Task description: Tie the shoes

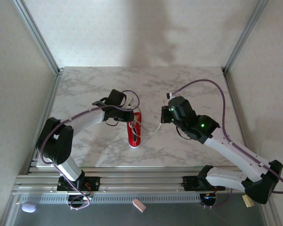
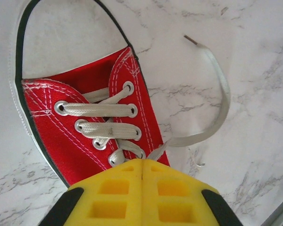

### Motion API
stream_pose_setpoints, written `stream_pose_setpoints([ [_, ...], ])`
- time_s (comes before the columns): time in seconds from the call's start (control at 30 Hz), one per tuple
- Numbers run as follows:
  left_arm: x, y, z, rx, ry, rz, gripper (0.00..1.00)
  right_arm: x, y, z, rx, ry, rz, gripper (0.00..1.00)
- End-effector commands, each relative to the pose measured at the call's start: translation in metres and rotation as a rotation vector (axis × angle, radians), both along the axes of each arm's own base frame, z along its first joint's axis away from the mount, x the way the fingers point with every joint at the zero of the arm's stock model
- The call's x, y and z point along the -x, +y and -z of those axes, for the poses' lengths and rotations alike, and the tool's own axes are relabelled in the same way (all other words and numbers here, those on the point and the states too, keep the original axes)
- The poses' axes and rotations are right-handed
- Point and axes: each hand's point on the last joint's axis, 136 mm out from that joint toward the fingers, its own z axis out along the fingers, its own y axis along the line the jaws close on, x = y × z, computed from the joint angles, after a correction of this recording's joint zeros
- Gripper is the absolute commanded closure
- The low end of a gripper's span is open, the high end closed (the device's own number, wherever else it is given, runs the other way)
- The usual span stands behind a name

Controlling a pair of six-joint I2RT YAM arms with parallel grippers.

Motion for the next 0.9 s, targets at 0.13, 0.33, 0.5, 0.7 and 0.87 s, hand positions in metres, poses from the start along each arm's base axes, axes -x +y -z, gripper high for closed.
stream_pose_setpoints([
  [0.13,0.012,0.002,-0.021,0.059,-0.059,-0.016,1.00,-0.005,-0.005,0.009,0.050,0.019,0.049,1.00],
  [0.33,0.024,0.006,-0.026,0.094,-0.106,-0.030,1.00,-0.022,0.010,0.009,0.103,0.045,0.051,1.00],
  [0.5,0.029,0.007,-0.030,0.117,-0.140,-0.040,1.00,-0.052,0.030,0.015,0.104,0.117,0.038,1.00],
  [0.7,0.033,0.006,-0.038,0.151,-0.194,-0.048,1.00,-0.107,0.059,0.030,0.068,0.195,0.007,1.00],
  [0.87,0.034,0.005,-0.039,0.155,-0.211,-0.051,1.00,-0.154,0.087,0.063,0.086,0.273,-0.035,1.00],
])
